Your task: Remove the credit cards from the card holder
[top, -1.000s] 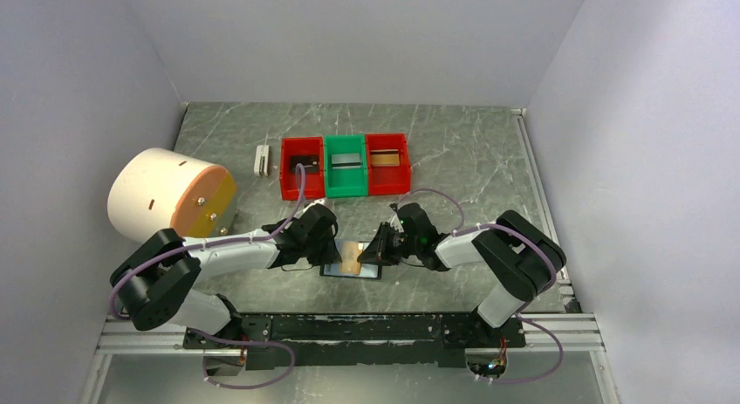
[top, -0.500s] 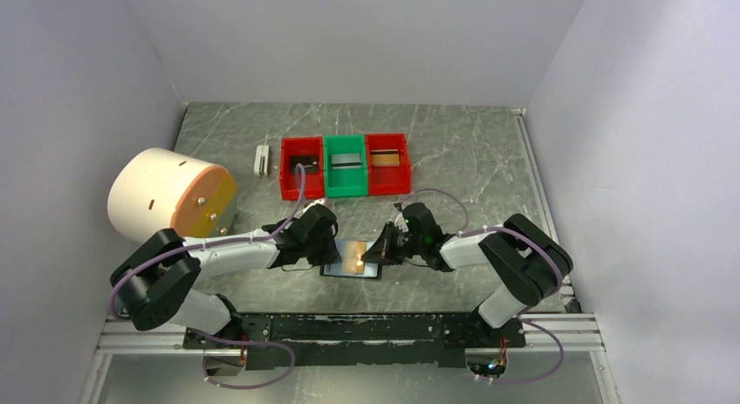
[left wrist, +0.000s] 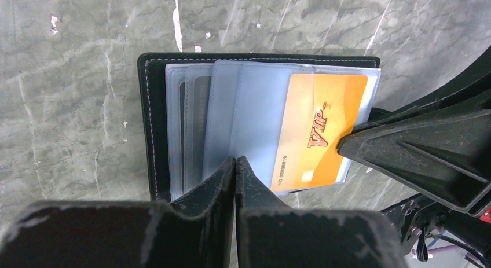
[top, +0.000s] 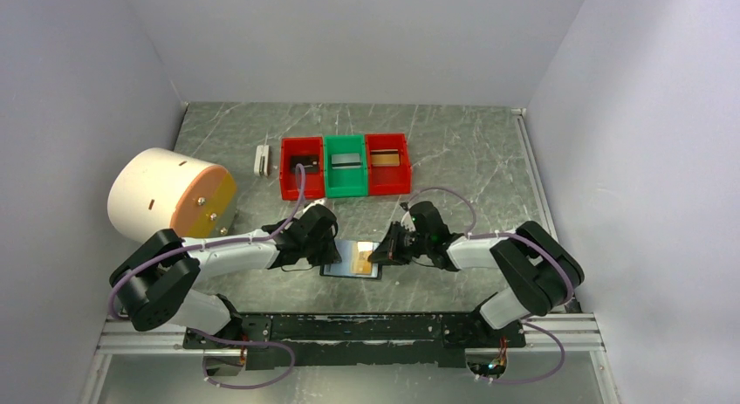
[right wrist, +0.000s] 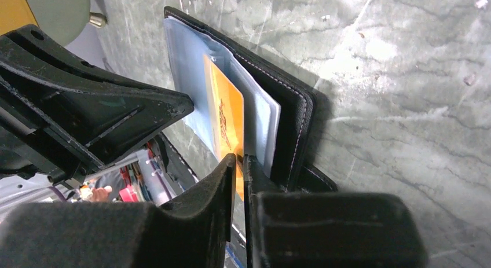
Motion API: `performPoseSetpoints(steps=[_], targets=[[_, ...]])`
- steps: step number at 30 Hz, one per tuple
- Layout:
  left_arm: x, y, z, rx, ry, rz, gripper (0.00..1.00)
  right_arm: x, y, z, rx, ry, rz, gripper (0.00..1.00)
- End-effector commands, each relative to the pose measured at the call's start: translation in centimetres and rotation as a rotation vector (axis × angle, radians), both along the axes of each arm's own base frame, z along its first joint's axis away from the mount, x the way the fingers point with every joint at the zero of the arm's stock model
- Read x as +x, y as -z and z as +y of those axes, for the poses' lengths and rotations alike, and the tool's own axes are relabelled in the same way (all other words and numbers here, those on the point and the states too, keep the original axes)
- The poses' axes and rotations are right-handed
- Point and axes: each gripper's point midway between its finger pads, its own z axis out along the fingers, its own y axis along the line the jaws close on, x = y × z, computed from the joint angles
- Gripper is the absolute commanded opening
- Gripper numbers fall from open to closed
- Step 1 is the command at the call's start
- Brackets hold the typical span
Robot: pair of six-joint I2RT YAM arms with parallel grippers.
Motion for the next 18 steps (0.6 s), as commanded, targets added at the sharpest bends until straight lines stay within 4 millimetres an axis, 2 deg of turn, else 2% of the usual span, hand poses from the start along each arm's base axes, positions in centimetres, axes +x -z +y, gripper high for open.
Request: performPoseSetpoints(steps=[1, 3, 6, 10, 11, 14, 18], targets=[[-3.2, 4.1, 5.5, 0.245, 0.023, 0.104, 0.09, 0.8, -0.8, 1.0, 0.049, -0.007, -0.005, 0.18], [-3.3, 4.2, 5.4, 0.243, 0.028, 0.109, 0.09, 1.0, -0.6, 1.3, 0.057, 0.006, 0.01, 0.21], [-3.2, 4.3, 5.3, 0.241, 0.029, 0.11, 0.09, 1.3, -0.4, 1.6, 0.065, 0.009, 0.011, 0.22], [-3.3, 4.3, 5.3, 0.242, 0.025, 0.111, 0.09, 1.2, -0.4, 1.7, 0.077, 0.009, 0.011, 0.17], [-3.3, 4.4, 5.4, 0.243, 0.024, 0.112, 0.09, 1.2, -0.4, 1.6, 0.076, 0.012, 0.01, 0.12], [-3.3, 4.3, 5.6, 0.252, 0.017, 0.112, 0.09, 1.3, -0.1, 0.8, 0.02, 0.033, -0.005, 0.01], [-3.2, 4.0, 5.7, 0.252, 0.007, 0.104, 0.09, 2.0, -0.8, -1.6, -0.102, 0.08, -0.081, 0.0]])
